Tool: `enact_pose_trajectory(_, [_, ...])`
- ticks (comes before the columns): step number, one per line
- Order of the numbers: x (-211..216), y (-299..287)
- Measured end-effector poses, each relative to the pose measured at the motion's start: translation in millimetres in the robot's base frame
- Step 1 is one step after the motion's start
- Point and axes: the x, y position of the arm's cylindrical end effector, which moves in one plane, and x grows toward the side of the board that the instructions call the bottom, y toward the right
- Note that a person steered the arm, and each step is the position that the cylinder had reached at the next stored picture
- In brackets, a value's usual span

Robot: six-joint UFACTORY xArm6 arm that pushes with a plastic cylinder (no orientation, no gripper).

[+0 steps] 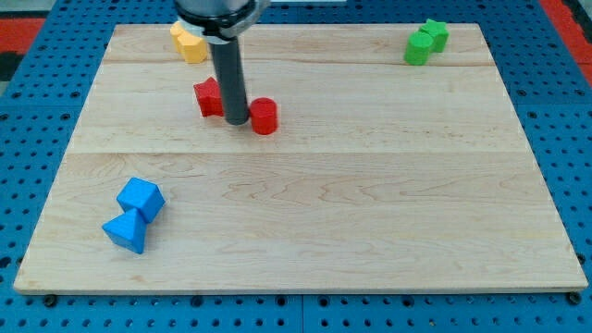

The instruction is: Point your arm towards the yellow heart

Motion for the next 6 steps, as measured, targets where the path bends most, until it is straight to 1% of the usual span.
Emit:
enact_pose_trajectory(3, [-28, 64])
enact_pose_trajectory(4, [-53, 66])
enact_pose_trajectory(5, [-94, 1])
enact_pose_trajectory(6, [-101, -84])
